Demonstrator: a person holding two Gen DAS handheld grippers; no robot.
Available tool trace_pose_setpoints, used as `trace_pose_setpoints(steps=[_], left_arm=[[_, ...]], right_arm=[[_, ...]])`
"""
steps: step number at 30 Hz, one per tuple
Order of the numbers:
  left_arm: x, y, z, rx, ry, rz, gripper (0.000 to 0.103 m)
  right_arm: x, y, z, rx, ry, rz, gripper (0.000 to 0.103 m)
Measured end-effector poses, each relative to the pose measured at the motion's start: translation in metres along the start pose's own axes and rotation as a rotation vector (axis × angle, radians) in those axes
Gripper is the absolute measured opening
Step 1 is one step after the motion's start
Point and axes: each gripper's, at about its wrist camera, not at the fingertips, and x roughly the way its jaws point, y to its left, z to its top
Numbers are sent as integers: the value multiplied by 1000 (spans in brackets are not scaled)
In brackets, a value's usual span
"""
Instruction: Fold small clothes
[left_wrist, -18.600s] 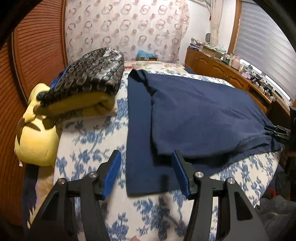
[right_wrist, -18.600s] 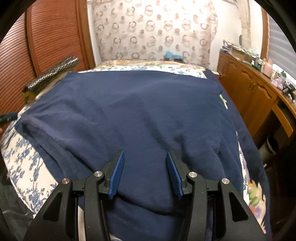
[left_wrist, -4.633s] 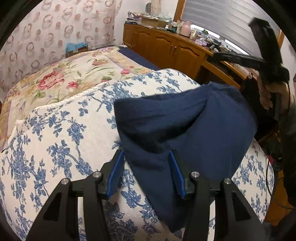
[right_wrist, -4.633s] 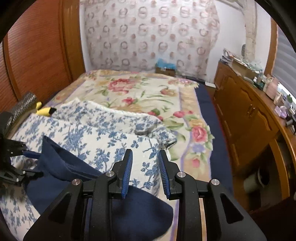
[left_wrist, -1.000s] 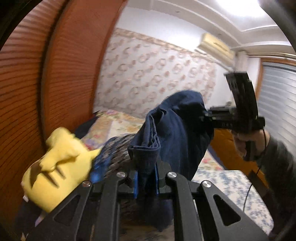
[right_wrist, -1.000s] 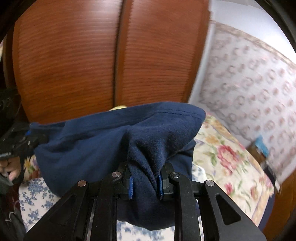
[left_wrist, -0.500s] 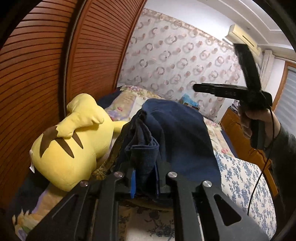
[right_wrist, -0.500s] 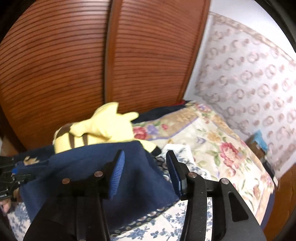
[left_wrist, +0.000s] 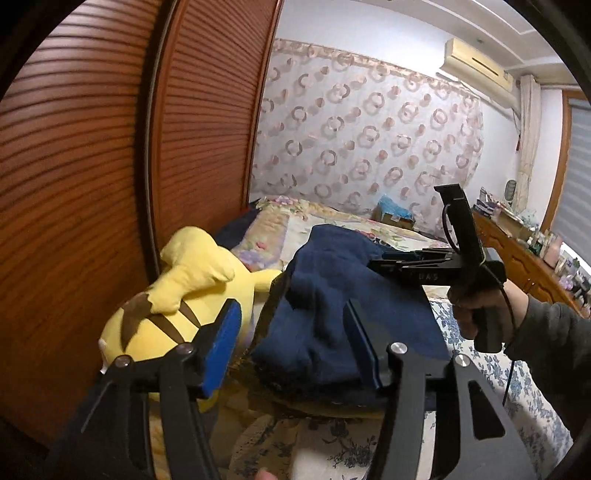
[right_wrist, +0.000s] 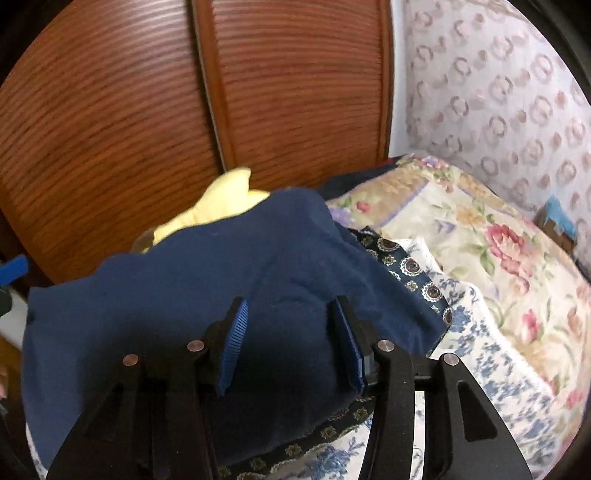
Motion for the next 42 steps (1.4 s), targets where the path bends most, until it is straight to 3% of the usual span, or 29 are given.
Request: trace_pose_setpoints(steps=[5,10,19,23,27,35,42], left_arm=[[-11,-12,2,35,-14,-9,57],[-21,-38,-2,101,-15,-28,57],[-40,-92,-15,166,1,-94,57],[-44,-117,-22,199,9,-124,57],[-47,-141,-28,228,30,-136,57],[-72,-178,-35,242,9,-200,57],[-91,-199,-34,261,-29,-213,58]], right_arm=[[-31,4,-5,31,-52,-52,48],[-98,26,-32,39,-164,-112,48],[-197,49,-100,98,-203,-254,54],[-227,53,-131,148,-221,-318,67],[-256,56,-164,202,-239,-395,73],[-323,67,-216,312,-303,-527,74],[-376,77,-241,369,-370,-608,74]])
